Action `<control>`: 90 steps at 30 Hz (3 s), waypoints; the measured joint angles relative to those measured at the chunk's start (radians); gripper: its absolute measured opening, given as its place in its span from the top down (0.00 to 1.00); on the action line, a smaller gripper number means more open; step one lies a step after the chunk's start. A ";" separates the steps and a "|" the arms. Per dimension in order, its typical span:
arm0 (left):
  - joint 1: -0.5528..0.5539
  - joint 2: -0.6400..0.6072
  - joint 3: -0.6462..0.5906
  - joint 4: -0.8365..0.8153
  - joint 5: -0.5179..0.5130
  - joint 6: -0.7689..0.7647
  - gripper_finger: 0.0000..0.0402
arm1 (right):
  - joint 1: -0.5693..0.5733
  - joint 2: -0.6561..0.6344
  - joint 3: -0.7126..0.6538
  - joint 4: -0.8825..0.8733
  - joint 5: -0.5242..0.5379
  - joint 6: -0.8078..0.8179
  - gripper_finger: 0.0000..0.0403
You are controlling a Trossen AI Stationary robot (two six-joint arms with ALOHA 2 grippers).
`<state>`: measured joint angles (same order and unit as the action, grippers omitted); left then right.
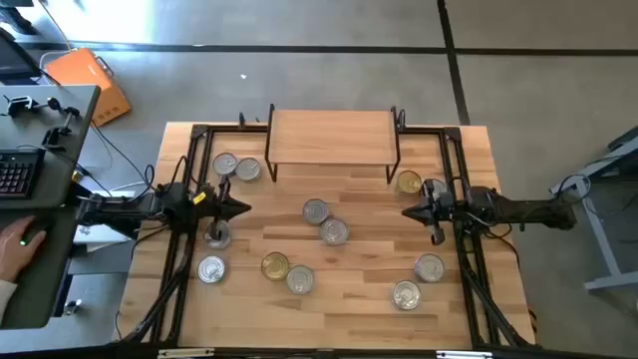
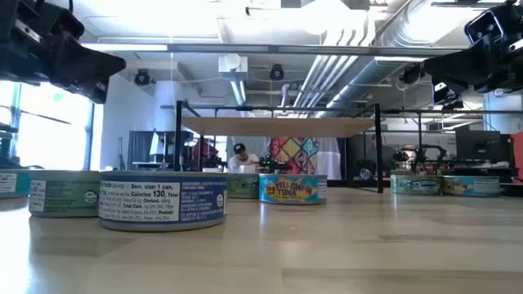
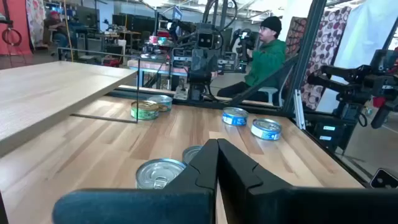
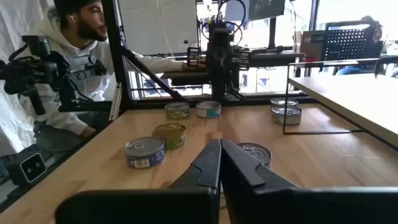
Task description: Stack canned seafood by type on shelf
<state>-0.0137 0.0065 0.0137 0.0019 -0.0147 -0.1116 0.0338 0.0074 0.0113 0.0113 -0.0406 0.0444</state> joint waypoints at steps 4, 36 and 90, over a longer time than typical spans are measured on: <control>0.000 0.000 0.000 0.000 0.000 0.000 1.00 | 0.000 0.000 0.000 0.000 0.000 0.000 1.00; 0.000 0.000 0.000 0.000 0.000 0.000 1.00 | 0.000 0.000 0.000 0.000 0.000 0.000 1.00; 0.000 0.000 0.000 0.099 -0.045 0.061 1.00 | 0.000 0.005 0.000 0.263 -0.048 -0.117 1.00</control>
<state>-0.0136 0.0063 0.0135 0.1012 -0.0597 -0.0502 0.0334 0.0120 0.0109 0.2742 -0.0885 -0.0722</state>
